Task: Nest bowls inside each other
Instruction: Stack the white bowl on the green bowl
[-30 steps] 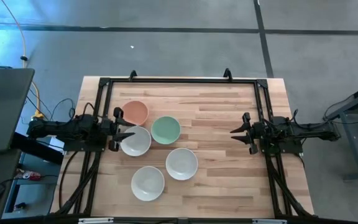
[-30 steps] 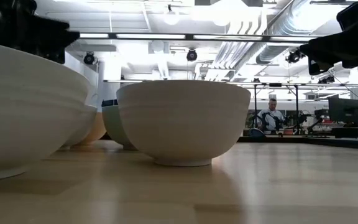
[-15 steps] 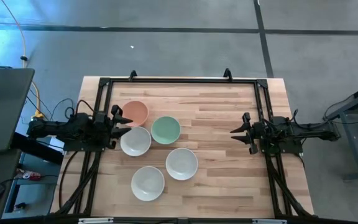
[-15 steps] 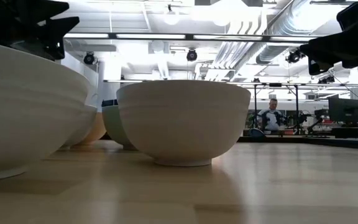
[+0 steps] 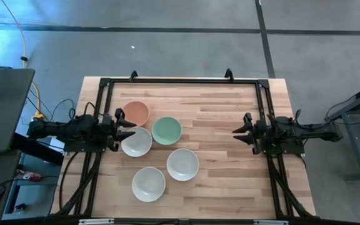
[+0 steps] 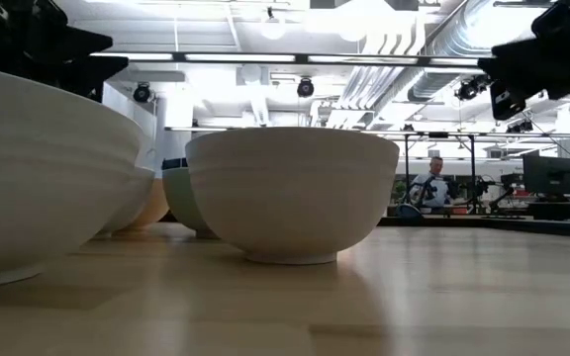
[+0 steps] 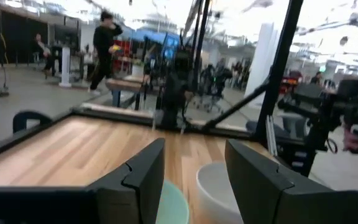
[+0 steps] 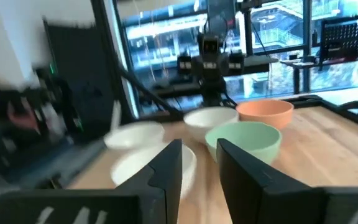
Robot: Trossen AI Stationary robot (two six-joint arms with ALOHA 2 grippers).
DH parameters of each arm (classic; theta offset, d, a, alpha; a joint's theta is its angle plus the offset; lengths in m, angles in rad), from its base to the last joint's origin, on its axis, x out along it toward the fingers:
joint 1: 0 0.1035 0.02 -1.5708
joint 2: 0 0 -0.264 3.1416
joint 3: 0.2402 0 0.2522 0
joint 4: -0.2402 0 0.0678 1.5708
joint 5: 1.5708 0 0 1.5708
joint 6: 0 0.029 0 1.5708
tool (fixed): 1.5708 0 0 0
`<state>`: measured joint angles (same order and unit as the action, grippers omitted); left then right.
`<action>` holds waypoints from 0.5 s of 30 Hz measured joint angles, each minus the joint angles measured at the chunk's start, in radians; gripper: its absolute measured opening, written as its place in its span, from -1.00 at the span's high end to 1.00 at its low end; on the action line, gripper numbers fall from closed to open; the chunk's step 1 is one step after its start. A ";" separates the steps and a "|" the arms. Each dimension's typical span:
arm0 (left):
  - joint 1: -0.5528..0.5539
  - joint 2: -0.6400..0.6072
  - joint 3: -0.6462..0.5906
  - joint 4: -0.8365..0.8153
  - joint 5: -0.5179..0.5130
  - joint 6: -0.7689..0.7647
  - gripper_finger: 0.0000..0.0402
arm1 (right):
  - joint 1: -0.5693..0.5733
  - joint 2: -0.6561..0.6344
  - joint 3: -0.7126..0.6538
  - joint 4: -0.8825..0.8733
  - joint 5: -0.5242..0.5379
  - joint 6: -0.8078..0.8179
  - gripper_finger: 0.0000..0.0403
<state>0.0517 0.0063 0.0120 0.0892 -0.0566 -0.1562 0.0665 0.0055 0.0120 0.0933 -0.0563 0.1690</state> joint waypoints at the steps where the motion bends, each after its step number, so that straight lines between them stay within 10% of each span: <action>1: 0.000 0.000 0.000 0.000 0.000 -0.012 0.22 | 0.000 0.000 0.000 0.018 0.000 0.037 0.54; 15: 0.000 0.000 0.000 0.032 0.001 -0.098 0.22 | -0.001 0.000 0.000 0.091 0.001 0.145 0.54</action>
<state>0.0517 0.0063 0.0120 0.1211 -0.0555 -0.2546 0.0659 0.0055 0.0120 0.1848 -0.0557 0.3141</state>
